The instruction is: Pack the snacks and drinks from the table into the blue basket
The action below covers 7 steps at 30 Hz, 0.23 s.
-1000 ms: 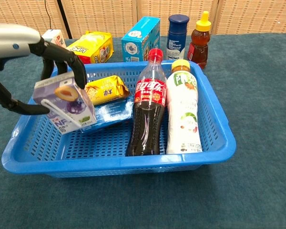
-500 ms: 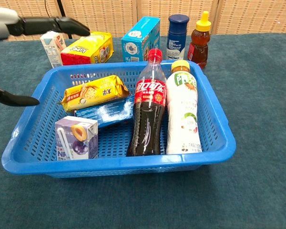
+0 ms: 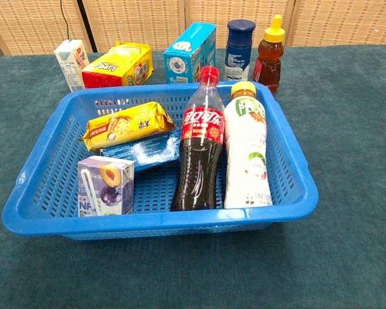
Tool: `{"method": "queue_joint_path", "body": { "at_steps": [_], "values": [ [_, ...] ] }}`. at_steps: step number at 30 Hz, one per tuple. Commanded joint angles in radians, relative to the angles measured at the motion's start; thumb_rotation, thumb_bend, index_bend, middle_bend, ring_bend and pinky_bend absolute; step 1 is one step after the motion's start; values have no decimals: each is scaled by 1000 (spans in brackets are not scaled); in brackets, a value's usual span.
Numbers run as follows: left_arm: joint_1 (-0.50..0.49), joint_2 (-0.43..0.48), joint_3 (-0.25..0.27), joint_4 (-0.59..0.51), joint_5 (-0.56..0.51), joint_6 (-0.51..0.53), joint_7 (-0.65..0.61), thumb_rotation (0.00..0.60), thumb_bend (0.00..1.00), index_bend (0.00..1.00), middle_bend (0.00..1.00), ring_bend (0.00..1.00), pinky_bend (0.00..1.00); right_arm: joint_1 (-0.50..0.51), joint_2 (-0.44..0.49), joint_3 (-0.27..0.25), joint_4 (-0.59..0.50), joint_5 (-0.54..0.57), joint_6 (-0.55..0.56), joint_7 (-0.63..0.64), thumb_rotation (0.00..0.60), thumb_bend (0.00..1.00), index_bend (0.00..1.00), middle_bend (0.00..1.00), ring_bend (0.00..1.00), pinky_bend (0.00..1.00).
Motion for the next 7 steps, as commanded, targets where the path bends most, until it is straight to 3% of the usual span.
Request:
{"method": "queue_joint_path", "body": {
  "at_steps": [1, 7],
  "values": [
    [92, -41, -9, 85, -100, 61, -47, 600, 218, 0, 0, 0, 0, -15, -9, 21, 1, 25, 11, -110, 600, 0, 0, 0, 0, 0],
    [136, -71, -27, 156, -127, 69, -120, 600, 217, 0, 0, 0, 0, -35, 7, 29, -30, 59, -6, -272, 600, 0, 0, 0, 0, 0]
  ]
}}
